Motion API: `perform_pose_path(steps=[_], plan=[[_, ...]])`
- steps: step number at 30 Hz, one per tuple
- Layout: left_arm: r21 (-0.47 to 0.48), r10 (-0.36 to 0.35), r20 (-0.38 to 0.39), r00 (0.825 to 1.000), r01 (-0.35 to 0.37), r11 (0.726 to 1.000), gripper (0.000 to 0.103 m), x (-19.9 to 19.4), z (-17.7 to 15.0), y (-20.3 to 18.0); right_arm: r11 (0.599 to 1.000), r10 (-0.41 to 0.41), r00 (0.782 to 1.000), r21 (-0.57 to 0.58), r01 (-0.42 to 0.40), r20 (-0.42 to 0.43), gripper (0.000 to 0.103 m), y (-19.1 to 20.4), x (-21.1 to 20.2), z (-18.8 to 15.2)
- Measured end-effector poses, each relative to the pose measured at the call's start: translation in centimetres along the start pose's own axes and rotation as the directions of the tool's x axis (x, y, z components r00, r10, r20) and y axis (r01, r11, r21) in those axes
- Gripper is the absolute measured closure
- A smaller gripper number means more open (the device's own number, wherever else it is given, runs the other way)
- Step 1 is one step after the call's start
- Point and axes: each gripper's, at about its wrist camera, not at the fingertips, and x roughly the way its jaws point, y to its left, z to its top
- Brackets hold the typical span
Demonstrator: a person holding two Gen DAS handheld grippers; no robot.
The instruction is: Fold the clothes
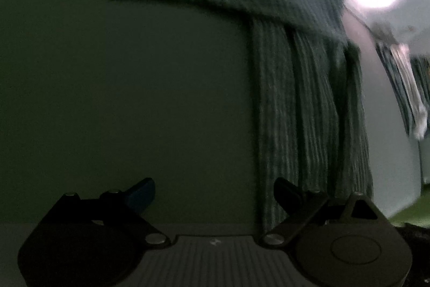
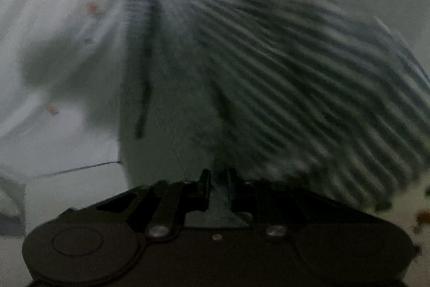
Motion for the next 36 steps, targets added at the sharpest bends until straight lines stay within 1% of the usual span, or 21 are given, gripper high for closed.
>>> perform_pose_path(steps=[3, 5, 8, 11, 13, 16, 18, 20, 23, 25, 27, 28, 30, 31, 32, 33, 34, 35, 36], plan=[[-0.049, 0.049, 0.068, 0.997, -0.046, 0.998, 0.008, -0.8, 1.9, 0.9, 0.997, 0.051, 0.995, -0.059, -0.046, 0.082, 0.082, 2.5, -1.1, 2.9], [-0.073, 0.099, 0.109, 0.989, -0.091, 0.993, 0.008, -1.2, 3.2, 1.6, 0.995, 0.053, 0.99, -0.085, -0.043, 0.131, 0.079, 3.5, -1.4, 5.0], [-0.103, 0.168, 0.159, 0.973, -0.153, 0.983, 0.008, -1.7, 5.2, 2.7, 0.994, 0.033, 0.985, -0.104, -0.016, 0.168, 0.078, 4.7, -0.7, 8.4], [-0.143, 0.216, 0.195, 0.957, -0.191, 0.971, 0.008, -1.8, 7.3, 3.6, 0.992, 0.024, 0.984, -0.126, -0.002, 0.177, 0.072, 4.7, -1.4, 10.3], [-0.18, 0.242, 0.212, 0.947, -0.206, 0.962, 0.008, -1.6, 9.0, 4.5, 0.989, 0.009, 0.983, -0.145, 0.018, 0.181, 0.07, 5.5, -0.7, 11.7], [-0.226, 0.265, 0.224, 0.938, -0.215, 0.95, 0.008, -0.8, 11.6, 5.8, 0.98, -0.029, 0.979, -0.185, 0.067, 0.201, 0.067, 7.1, 1.4, 14.5], [-0.241, 0.276, 0.217, 0.936, -0.223, 0.945, 0.008, 0.2, 13.6, 6.5, 0.971, -0.057, 0.973, -0.214, 0.107, 0.224, 0.063, 8.5, 2.8, 16.8], [-0.24, 0.285, 0.207, 0.936, -0.234, 0.942, 0.008, 1.3, 15.5, 6.9, 0.955, -0.083, 0.966, -0.256, 0.147, 0.246, 0.06, 10.3, 4.1, 19.0], [-0.236, 0.311, 0.197, 0.93, -0.263, 0.936, 0.009, 3.1, 18.4, 7.2, 0.926, -0.105, 0.952, -0.32, 0.199, 0.287, 0.055, 13.1, 7.1, 22.5], [-0.236, 0.344, 0.191, 0.919, -0.298, 0.925, 0.009, 4.0, 19.8, 7.3, 0.901, -0.129, 0.94, -0.359, 0.245, 0.317, 0.053, 14.9, 9.3, 25.0], [-0.235, 0.378, 0.189, 0.906, -0.332, 0.914, 0.014, 4.9, 20.7, 7.1, 0.853, -0.187, 0.918, -0.405, 0.328, 0.349, 0.053, 16.4, 12.2, 27.0], [-0.231, 0.389, 0.189, 0.902, -0.345, 0.91, 0.014, 5.2, 20.9, 7.0, 0.827, -0.217, 0.905, -0.423, 0.369, 0.365, 0.053, 17.0, 13.5, 27.8], [-0.204, 0.414, 0.198, 0.889, -0.376, 0.904, 0.019, 5.7, 21.0, 6.5, 0.782, -0.257, 0.887, -0.457, 0.424, 0.383, 0.053, 17.7, 15.4, 28.5], [-0.188, 0.428, 0.209, 0.879, -0.393, 0.9, 0.025, 5.8, 21.0, 6.1, 0.763, -0.271, 0.882, -0.473, 0.441, 0.386, 0.054, 17.8, 16.1, 28.7], [-0.179, 0.432, 0.228, 0.873, -0.398, 0.9, 0.036, 5.8, 20.8, 5.8, 0.746, -0.281, 0.878, -0.487, 0.453, 0.387, 0.056, 17.8, 16.6, 28.6], [-0.173, 0.426, 0.25, 0.869, -0.393, 0.903, 0.043, 5.7, 20.6, 5.7, 0.736, -0.285, 0.88, -0.502, 0.455, 0.38, 0.068, 17.7, 17.0, 28.6], [-0.171, 0.415, 0.27, 0.869, -0.38, 0.909, 0.061, 5.5, 20.5, 5.6, 0.727, -0.286, 0.884, -0.517, 0.452, 0.37, 0.084, 17.6, 17.3, 28.6], [-0.177, 0.401, 0.286, 0.871, -0.363, 0.915, 0.084, 5.4, 20.5, 5.4, 0.725, -0.283, 0.888, -0.526, 0.445, 0.362, 0.09, 17.6, 17.6, 28.6], [-0.187, 0.388, 0.3, 0.871, -0.345, 0.92, 0.093, 5.2, 20.6, 5.3, 0.727, -0.276, 0.893, -0.531, 0.436, 0.356, 0.097, 17.6, 17.7, 28.6]])
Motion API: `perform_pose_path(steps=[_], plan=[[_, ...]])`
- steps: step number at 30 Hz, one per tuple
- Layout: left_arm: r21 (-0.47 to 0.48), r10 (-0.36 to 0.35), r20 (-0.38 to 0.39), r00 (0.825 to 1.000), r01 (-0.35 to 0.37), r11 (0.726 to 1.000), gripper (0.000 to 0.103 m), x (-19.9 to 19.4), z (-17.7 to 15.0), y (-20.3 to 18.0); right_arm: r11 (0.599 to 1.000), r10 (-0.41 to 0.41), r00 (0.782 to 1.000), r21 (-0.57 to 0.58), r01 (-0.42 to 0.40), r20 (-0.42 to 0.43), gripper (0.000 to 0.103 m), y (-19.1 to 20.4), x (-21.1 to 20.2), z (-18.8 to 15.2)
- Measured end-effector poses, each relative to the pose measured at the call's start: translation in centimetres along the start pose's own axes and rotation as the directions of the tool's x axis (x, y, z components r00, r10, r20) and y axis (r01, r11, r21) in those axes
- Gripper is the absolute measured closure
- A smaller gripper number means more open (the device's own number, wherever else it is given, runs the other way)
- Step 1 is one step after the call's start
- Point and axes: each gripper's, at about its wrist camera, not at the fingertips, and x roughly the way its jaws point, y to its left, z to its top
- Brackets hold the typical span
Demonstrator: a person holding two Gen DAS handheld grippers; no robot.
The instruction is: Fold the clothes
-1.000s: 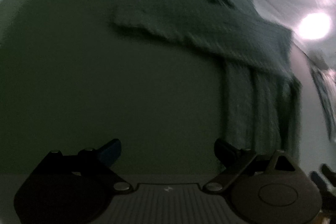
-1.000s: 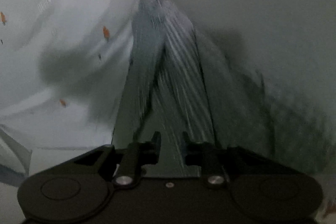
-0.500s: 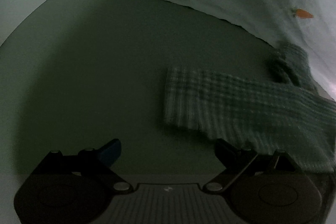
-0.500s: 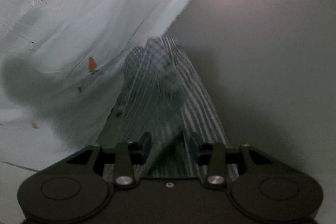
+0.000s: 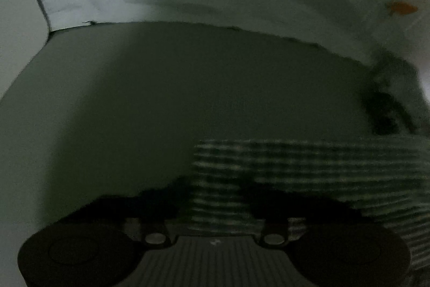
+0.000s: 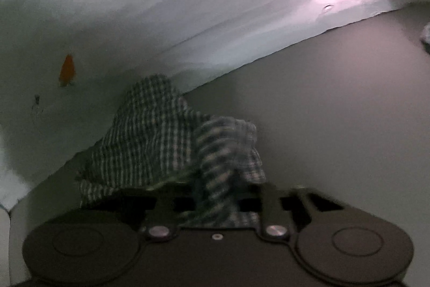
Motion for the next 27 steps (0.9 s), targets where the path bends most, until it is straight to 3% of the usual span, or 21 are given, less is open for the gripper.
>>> perform_pose_path(steps=[1, 4, 8, 11, 14, 16, 18, 22, 24, 27], plan=[[-0.007, 0.0, 0.014, 1.0, 0.0, 1.0, 0.098, -0.2, 0.2, -0.2, 1.0, 0.01, 1.0, 0.001, -0.01, 0.005, 0.099, 0.1, -0.1, 0.0], [0.011, 0.013, 0.113, 0.994, -0.014, 1.0, 0.098, -3.2, 1.5, -0.9, 1.0, 0.021, 0.999, 0.005, -0.021, 0.046, 0.1, 0.6, -0.7, 0.8], [0.035, -0.001, 0.27, 0.963, -0.009, 0.999, 0.098, -10.0, 3.5, -0.5, 0.995, 0.094, 0.987, 0.03, -0.098, 0.133, 0.1, 1.5, -3.5, 2.4], [0.008, -0.002, 0.325, 0.946, 0.0, 1.0, 0.098, -13.7, 4.1, 1.2, 0.988, 0.146, 0.977, 0.027, -0.152, 0.154, 0.099, 2.6, -4.6, 3.1], [-0.062, 0.027, 0.301, 0.953, -0.009, 0.998, 0.098, -13.8, 3.8, 3.6, 0.987, 0.16, 0.98, 0.0, -0.161, 0.122, 0.095, 4.1, -3.4, 2.8], [-0.114, 0.076, 0.239, 0.968, -0.05, 0.992, 0.098, -11.7, 3.3, 5.3, 0.991, 0.136, 0.988, -0.024, -0.134, 0.08, 0.075, 5.1, -1.8, 2.1], [-0.169, 0.091, 0.18, 0.979, -0.06, 0.984, 0.098, -9.9, 2.8, 7.1, 0.995, 0.091, 0.995, -0.037, -0.09, 0.035, 0.069, 5.8, -0.6, 1.4], [-0.26, 0.084, 0.105, 0.991, -0.054, 0.964, 0.098, -7.5, 1.9, 9.5, 0.995, 0.099, 0.994, -0.013, -0.099, 0.046, 0.07, 5.2, -1.8, -0.6], [-0.266, 0.082, 0.086, 0.993, -0.056, 0.962, 0.098, -6.8, 1.6, 9.8, 0.994, 0.109, 0.994, -0.015, -0.109, 0.027, 0.077, 4.5, -1.7, -1.7], [-0.263, 0.084, 0.062, 0.995, -0.065, 0.962, 0.097, -5.7, 1.4, 9.3, 0.998, 0.044, 0.997, -0.039, -0.047, -0.061, 0.078, 4.0, 0.5, -3.1]])
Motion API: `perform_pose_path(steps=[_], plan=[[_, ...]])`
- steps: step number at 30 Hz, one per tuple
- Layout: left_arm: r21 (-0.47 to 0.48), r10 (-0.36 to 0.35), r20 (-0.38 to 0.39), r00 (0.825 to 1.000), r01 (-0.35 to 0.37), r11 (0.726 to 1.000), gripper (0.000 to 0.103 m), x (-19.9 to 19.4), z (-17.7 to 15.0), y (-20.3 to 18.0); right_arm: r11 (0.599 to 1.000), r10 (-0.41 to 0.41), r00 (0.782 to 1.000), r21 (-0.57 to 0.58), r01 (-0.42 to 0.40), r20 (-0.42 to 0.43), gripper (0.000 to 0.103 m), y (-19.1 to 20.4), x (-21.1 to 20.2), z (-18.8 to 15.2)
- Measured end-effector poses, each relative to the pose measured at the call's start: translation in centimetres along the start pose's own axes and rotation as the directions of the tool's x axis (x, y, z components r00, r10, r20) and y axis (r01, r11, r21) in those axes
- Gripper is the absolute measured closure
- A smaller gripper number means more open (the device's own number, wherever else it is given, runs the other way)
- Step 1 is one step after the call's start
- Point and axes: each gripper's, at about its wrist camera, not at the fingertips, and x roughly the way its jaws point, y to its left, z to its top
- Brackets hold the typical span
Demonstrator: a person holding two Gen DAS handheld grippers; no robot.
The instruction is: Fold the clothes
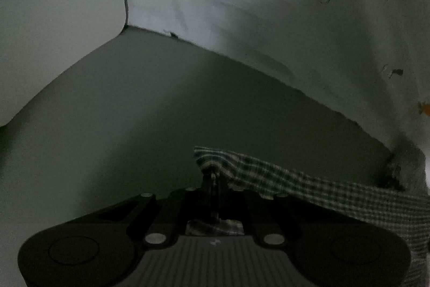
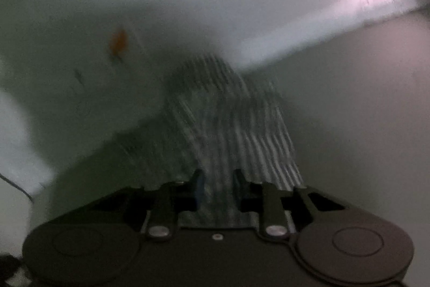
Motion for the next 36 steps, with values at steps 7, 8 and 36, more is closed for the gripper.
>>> perform_pose_path(steps=[7, 8, 36], plan=[[0.046, -0.09, 0.039, 0.995, 0.088, 0.995, 0.097, -1.5, 0.4, -1.4, 0.999, 0.004, 1.0, 0.048, -0.003, -0.025, 0.072, -0.2, -0.2, 0.1], [0.056, -0.117, 0.041, 0.992, 0.115, 0.992, 0.097, -1.8, 0.4, -1.9, 0.997, 0.027, 1.0, 0.073, -0.026, -0.014, 0.071, -0.6, -0.9, 0.1], [-0.334, -0.597, -0.342, 0.726, 0.5, 0.799, 0.035, 2.8, -7.3, -4.4, 0.825, 0.46, 0.886, 0.4, -0.4, -0.062, 0.059, -1.2, -3.5, -6.4]])
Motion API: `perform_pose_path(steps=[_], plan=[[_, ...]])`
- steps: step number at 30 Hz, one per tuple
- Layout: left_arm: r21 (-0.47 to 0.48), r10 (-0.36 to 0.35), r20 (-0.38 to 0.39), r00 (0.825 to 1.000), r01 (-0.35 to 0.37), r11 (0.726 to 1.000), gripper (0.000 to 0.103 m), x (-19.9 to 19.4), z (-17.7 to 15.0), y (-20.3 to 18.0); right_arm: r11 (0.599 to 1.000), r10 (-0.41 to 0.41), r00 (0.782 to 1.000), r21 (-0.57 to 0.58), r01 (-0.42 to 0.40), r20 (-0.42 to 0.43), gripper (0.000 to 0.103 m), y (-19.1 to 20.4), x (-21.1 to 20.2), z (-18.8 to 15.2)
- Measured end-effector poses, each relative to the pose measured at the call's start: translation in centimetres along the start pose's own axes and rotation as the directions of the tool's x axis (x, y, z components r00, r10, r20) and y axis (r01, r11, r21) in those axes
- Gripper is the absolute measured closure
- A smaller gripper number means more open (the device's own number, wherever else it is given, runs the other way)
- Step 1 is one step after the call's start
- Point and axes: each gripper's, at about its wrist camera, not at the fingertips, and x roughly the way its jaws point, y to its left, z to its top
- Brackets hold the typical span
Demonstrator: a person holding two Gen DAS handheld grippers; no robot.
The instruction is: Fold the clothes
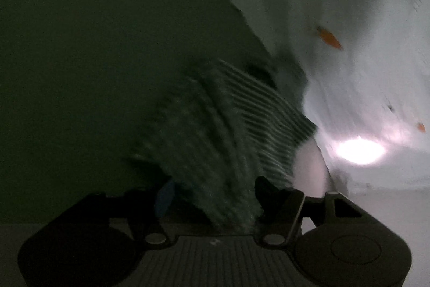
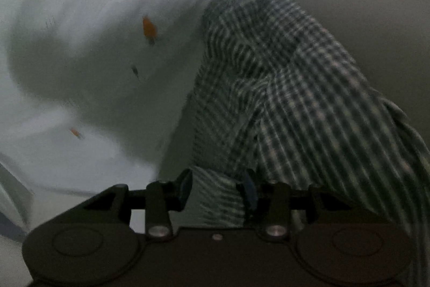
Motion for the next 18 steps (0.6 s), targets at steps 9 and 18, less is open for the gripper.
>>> perform_pose_path(steps=[9, 18], plan=[[-0.083, 0.031, -0.007, 0.999, -0.032, 0.996, 0.035, 0.6, 0.2, 2.3, 0.933, -0.123, 0.99, -0.347, 0.09, -0.074, 0.059, 5.2, 5.4, 0.9], [-0.061, 0.012, -0.054, 0.998, -0.015, 0.998, 0.035, 0.8, -0.7, 1.7, 0.982, -0.045, 0.98, -0.188, 0.009, -0.192, 0.083, 2.6, 7.4, -0.5]])
